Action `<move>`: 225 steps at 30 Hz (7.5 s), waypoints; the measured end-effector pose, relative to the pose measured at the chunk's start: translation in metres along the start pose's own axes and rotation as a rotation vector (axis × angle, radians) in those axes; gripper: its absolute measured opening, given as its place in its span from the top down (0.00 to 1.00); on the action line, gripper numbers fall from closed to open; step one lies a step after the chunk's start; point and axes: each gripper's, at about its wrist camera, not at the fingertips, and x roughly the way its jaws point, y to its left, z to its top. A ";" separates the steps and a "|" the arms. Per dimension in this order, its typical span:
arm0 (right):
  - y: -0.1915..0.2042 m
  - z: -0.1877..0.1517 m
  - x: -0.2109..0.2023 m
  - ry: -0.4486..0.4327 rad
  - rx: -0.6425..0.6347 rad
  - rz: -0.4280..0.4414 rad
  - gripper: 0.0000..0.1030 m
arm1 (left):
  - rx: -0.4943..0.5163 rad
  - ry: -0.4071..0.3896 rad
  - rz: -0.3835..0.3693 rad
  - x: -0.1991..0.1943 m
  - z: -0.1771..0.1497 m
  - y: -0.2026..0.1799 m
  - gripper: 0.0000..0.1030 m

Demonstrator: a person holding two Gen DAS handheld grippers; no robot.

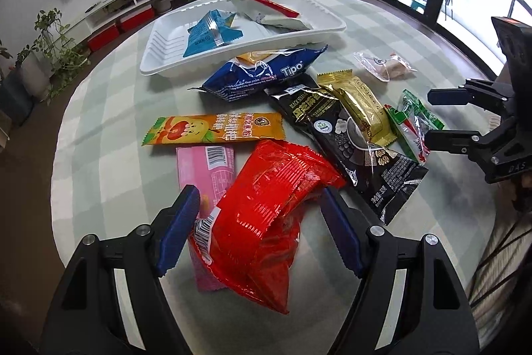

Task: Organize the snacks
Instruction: 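Withdraw both open tools from the tray back toward the snack pile, then grasp the red bag with the left tool while the right tool grasps the green seed bag, then carry both bags into the white tray and open both tools to release, then move both open tools from the tray back to the remaining snacks, then grasp the pink bar with the left tool while the right tool grasps the gold wrapper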

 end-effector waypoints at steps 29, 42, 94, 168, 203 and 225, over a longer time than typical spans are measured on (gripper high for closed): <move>0.031 -0.001 0.024 0.044 -0.074 -0.131 0.16 | 0.040 0.002 0.004 0.010 -0.006 -0.008 0.44; 0.016 -0.007 0.010 -0.003 -0.016 -0.062 0.48 | -0.037 -0.006 -0.064 0.007 -0.007 -0.001 0.71; -0.066 0.108 -0.007 -0.157 0.346 0.337 0.52 | -0.308 -0.218 -0.170 -0.020 0.085 0.069 0.72; -0.037 0.157 0.007 -0.260 0.062 0.070 0.29 | -0.315 -0.250 0.068 0.005 0.124 0.095 0.60; 0.010 0.037 0.047 0.023 0.107 0.097 0.28 | -0.315 -0.069 0.038 0.000 -0.002 0.046 0.59; 0.038 0.042 0.063 0.028 -0.082 -0.071 0.30 | -0.293 0.005 0.037 0.030 -0.003 0.051 0.59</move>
